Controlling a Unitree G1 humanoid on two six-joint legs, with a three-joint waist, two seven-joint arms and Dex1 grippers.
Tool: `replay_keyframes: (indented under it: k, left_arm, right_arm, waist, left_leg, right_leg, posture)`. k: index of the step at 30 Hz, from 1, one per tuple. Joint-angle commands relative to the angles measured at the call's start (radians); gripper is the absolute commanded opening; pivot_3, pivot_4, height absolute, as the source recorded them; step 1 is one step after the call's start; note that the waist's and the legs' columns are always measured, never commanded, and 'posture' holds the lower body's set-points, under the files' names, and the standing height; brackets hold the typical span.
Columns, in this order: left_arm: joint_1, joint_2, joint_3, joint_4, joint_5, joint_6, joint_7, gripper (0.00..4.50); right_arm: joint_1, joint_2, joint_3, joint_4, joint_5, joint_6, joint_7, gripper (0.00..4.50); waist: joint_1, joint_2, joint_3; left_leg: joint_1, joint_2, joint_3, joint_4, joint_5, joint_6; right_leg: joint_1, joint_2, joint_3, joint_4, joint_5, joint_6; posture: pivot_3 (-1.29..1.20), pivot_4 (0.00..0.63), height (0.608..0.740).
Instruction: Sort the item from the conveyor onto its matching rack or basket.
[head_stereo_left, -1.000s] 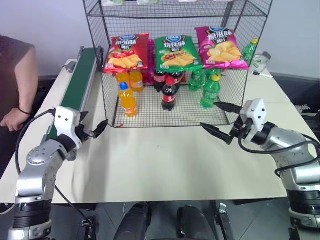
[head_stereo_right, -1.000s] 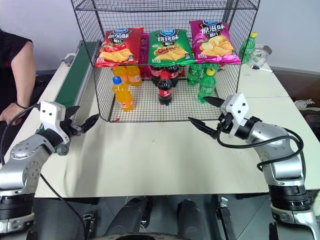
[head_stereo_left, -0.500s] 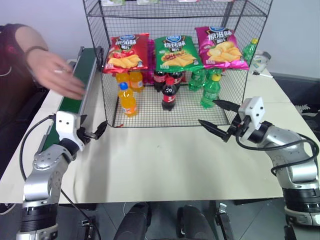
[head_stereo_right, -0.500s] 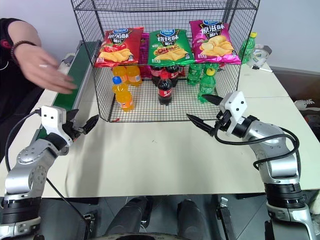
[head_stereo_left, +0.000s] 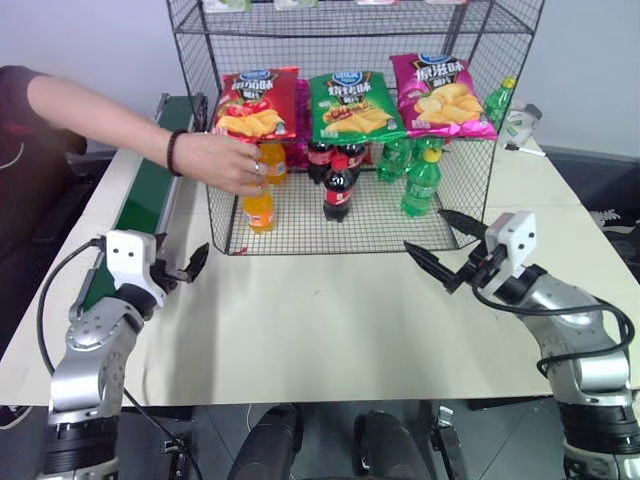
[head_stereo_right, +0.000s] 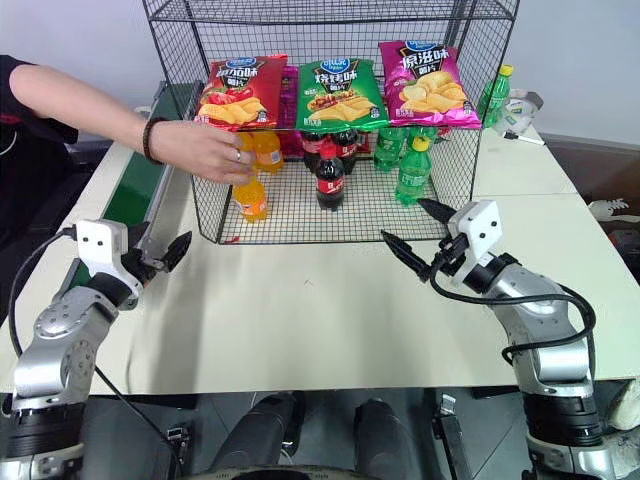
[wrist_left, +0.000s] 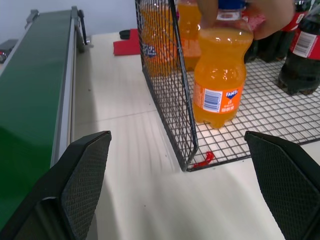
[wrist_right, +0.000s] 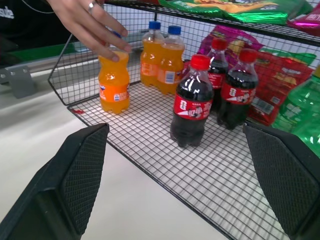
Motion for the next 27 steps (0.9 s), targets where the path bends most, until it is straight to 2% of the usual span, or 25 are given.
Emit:
replay_keyframes:
  k: [1, 9, 12, 27]
  left_arm:
    - [-0.017, 0.018, 0.018, -0.009, 0.007, -0.025, -0.008, 4.46]
    - [-0.055, 0.034, 0.031, 0.045, 0.016, -0.05, -0.007, 4.46]
    - [-0.062, 0.037, 0.03, 0.054, 0.018, -0.058, -0.004, 4.46]
    - [-0.104, 0.024, 0.037, 0.098, 0.039, -0.102, 0.017, 4.46]
  right_arm:
    - [-0.039, -0.003, -0.009, -0.028, -0.025, -0.008, -0.041, 4.5]
    - [-0.019, 0.053, 0.043, -0.161, -0.023, 0.068, -0.137, 4.5]
    - [0.005, 0.089, 0.084, -0.259, 0.03, 0.152, -0.168, 4.5]
    - [-0.009, 0.108, 0.168, -0.396, 0.148, 0.253, -0.151, 4.5]
  waist:
    - [0.0, 0.0, 0.0]
    - [0.0, 0.0, 0.0]
    - [0.0, 0.0, 0.0]
    - [-0.001, 0.0, 0.0]
  left_leg:
    - [0.0, 0.0, 0.0, 0.0, 0.0, 0.0]
    - [0.0, 0.0, 0.0, -0.001, 0.0, 0.0]
    - [0.0, 0.0, 0.0, -0.001, 0.0, 0.0]
    - [0.0, 0.0, 0.0, -0.001, 0.0, 0.0]
  right_leg:
    - [0.0, 0.0, 0.0, 0.0, 0.0, 0.0]
    - [0.0, 0.0, 0.0, 0.0, 0.001, 0.003]
    - [-0.001, 0.0, 0.0, 0.0, 0.001, 0.003]
    - [-0.001, 0.0, 0.0, -0.001, 0.001, 0.003]
  posture:
    - [0.0, 0.15, 0.74]
    - [0.0, 0.15, 0.74]
    - [0.0, 0.15, 0.74]
    - [0.0, 0.15, 0.74]
